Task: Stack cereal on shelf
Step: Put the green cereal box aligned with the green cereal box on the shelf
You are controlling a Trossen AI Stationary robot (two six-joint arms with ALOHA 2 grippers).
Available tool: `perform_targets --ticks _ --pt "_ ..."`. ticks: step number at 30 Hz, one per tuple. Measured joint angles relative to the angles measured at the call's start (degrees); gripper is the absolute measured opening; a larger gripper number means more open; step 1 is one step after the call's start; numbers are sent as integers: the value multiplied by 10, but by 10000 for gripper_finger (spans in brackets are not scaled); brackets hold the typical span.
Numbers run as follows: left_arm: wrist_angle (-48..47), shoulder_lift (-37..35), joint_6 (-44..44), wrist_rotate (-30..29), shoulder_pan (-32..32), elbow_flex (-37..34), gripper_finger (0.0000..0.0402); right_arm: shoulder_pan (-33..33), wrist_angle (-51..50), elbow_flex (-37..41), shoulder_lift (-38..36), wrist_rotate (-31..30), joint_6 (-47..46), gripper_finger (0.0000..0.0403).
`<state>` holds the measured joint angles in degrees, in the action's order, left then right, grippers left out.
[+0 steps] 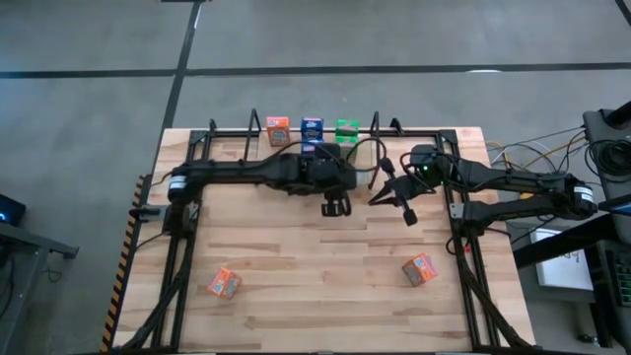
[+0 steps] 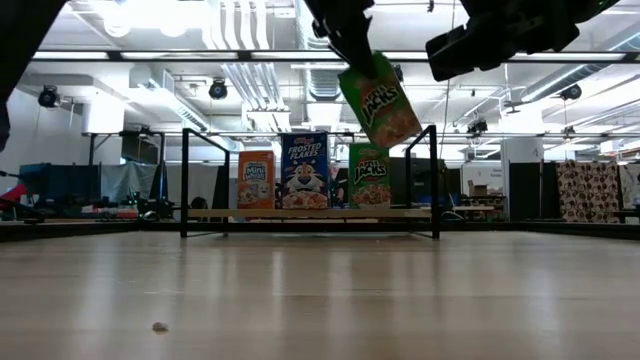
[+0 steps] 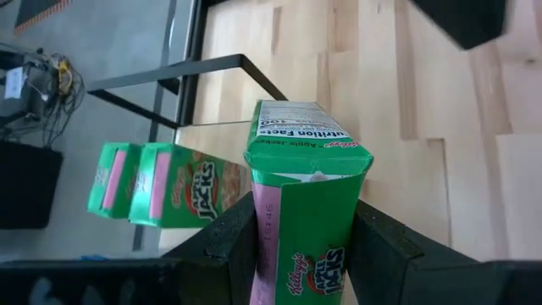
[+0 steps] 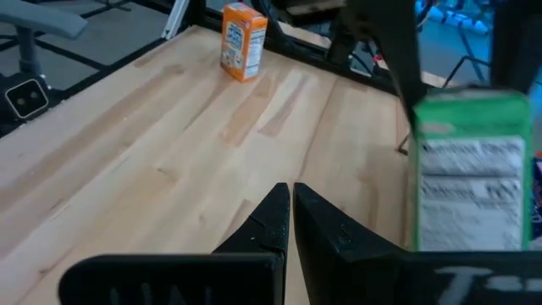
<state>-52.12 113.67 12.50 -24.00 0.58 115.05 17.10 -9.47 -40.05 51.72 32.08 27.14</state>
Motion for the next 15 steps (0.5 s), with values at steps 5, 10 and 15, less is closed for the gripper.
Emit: perform_targets --ticks 5,10,15 --pt "7 13 6 11 21 8 131 0 -7 0 0 1 0 9" --pt "26 14 6 11 43 -2 131 0 -8 0 -1 1 0 9" --pt "45 14 6 11 59 -12 131 0 -7 0 -3 1 -1 9"
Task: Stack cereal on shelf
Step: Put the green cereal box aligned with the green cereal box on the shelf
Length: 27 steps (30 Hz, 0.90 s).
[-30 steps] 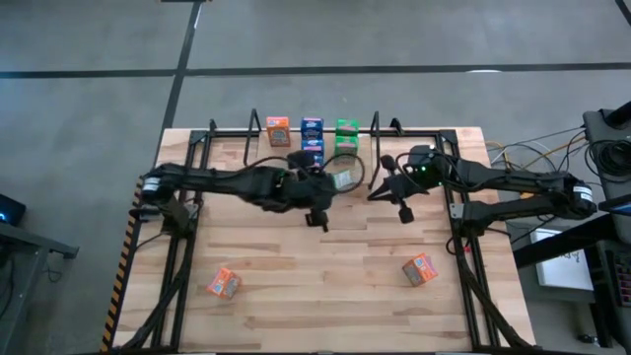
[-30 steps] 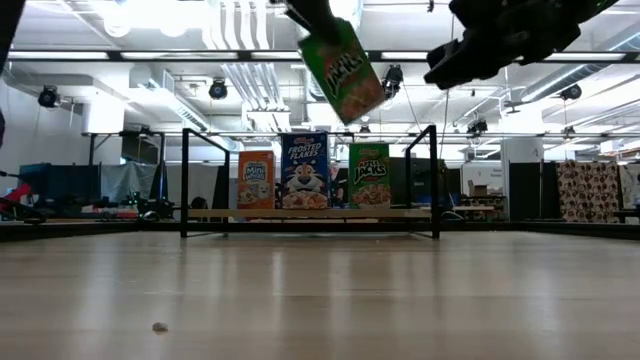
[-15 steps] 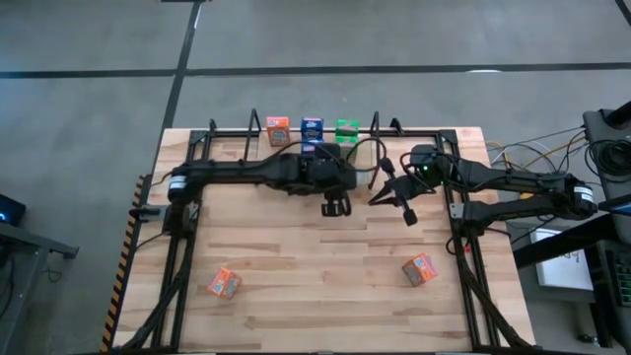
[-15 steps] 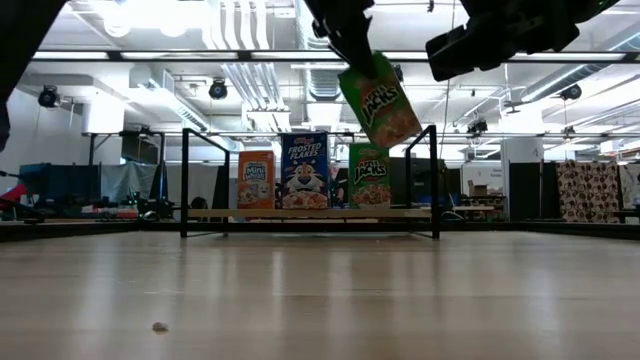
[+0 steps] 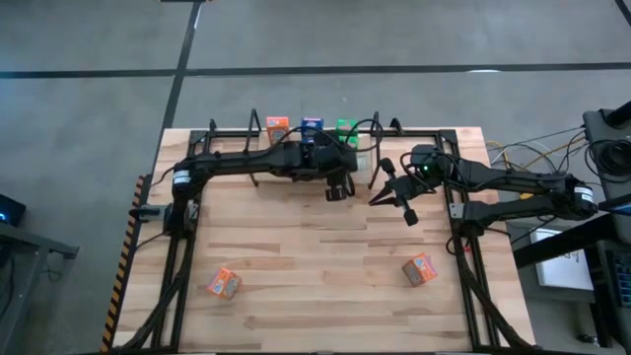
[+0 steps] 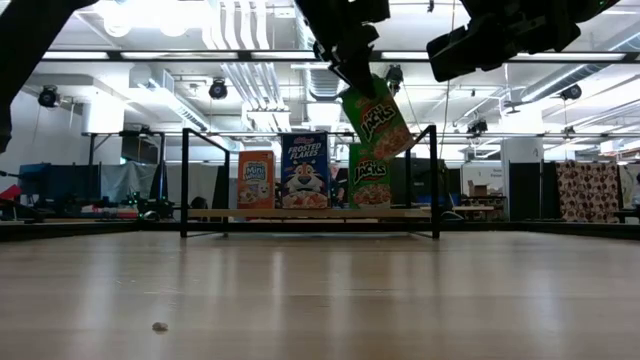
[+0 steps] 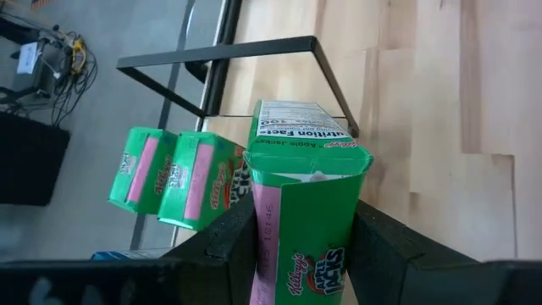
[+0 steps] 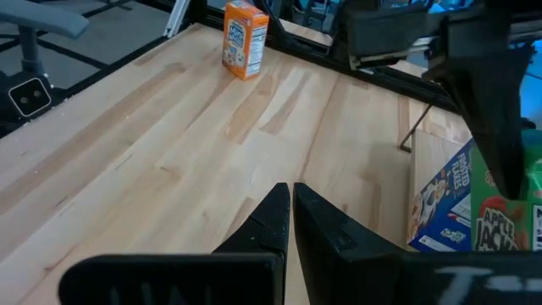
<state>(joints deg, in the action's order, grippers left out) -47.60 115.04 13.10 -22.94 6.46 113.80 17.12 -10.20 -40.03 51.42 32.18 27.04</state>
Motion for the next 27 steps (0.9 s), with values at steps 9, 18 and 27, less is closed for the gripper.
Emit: perform_targets --ticks 9,18,27 --pt "-7 0 -18 57 5 -10 131 0 0 0 0 0 -7 9" --pt "-9 3 -53 79 7 -11 131 0 0 0 0 -1 -16 9" --pt "19 3 -72 79 16 -55 131 0 -2 0 0 -2 -17 9"
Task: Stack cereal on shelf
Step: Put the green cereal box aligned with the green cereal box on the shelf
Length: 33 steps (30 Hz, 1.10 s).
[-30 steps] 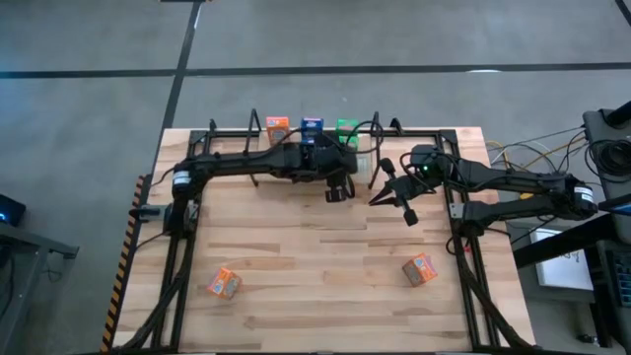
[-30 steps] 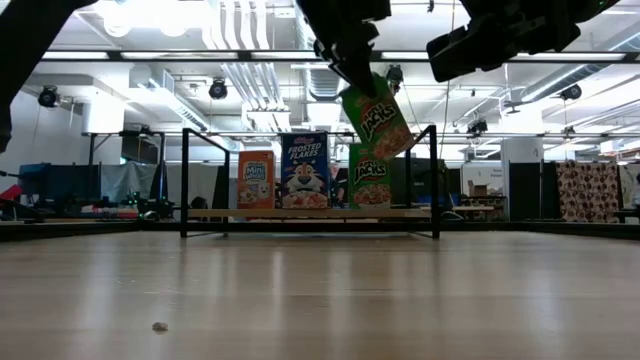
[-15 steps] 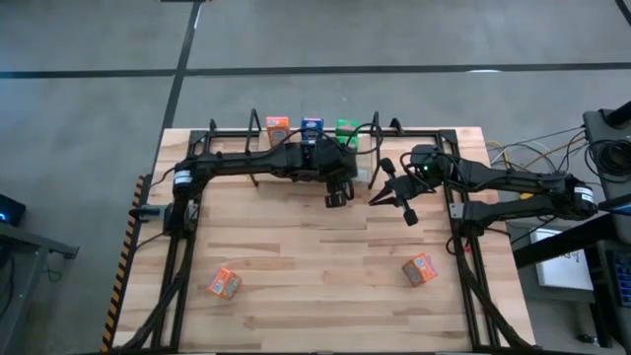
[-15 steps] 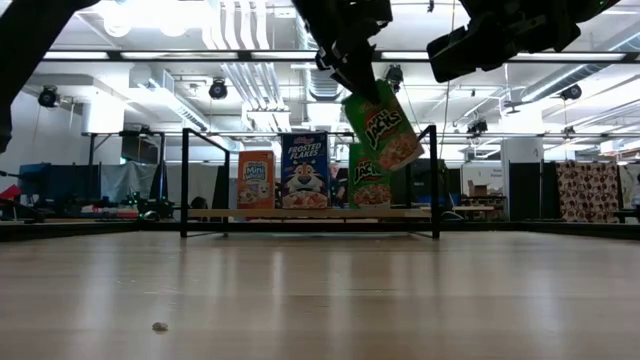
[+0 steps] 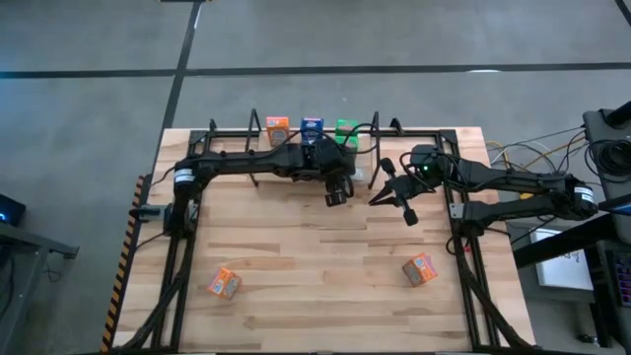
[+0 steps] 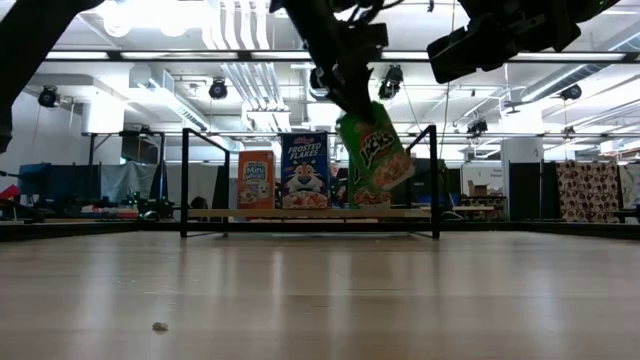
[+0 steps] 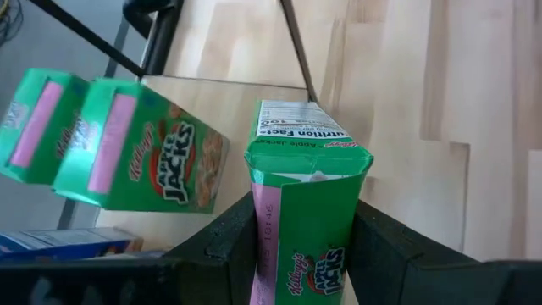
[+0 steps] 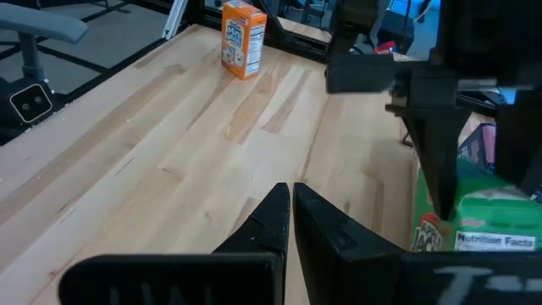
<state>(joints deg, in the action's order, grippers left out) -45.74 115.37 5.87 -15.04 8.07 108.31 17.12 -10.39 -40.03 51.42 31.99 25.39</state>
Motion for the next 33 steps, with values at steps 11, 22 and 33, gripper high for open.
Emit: perform_targets --ticks 11,22,33 --pt "20 0 -3 -9 18 -13 136 0 0 0 0 0 0 9" --pt "47 0 0 -9 26 -36 188 0 0 0 0 -1 -3 9" --pt "70 0 12 -9 26 -36 197 0 -1 0 0 -6 -3 9"
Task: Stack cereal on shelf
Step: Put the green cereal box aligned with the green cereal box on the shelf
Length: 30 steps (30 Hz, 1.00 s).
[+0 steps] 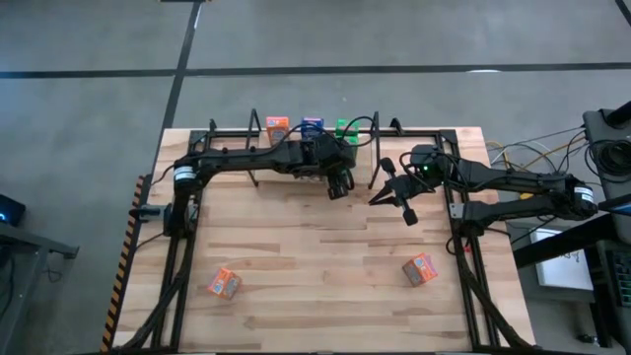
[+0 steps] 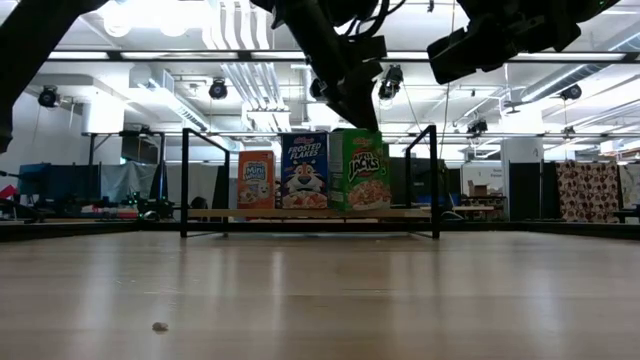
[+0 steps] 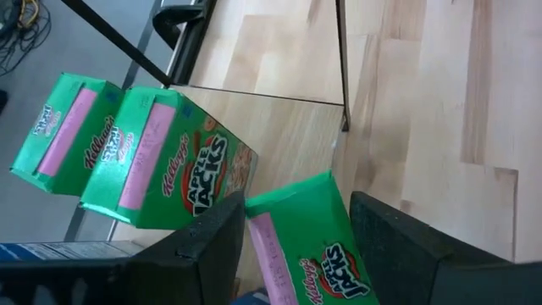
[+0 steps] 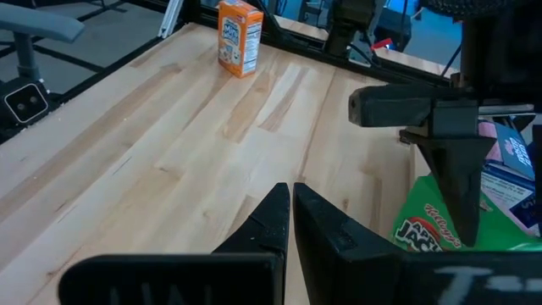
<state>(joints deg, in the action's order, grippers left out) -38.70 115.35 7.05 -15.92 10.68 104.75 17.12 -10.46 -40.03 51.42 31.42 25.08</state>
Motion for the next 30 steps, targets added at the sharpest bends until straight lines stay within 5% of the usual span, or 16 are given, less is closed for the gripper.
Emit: perform_targets --ticks 14,20,25,30 --pt "1 0 15 0 2 0 197 0 2 0 8 -3 -15 9" --pt "1 0 18 0 5 0 197 0 24 0 67 -127 -8 9" --pt "1 0 31 0 8 0 197 -6 101 0 131 -144 -14 9" --pt "2 0 42 0 9 2 197 -35 167 0 194 -271 -5 9"
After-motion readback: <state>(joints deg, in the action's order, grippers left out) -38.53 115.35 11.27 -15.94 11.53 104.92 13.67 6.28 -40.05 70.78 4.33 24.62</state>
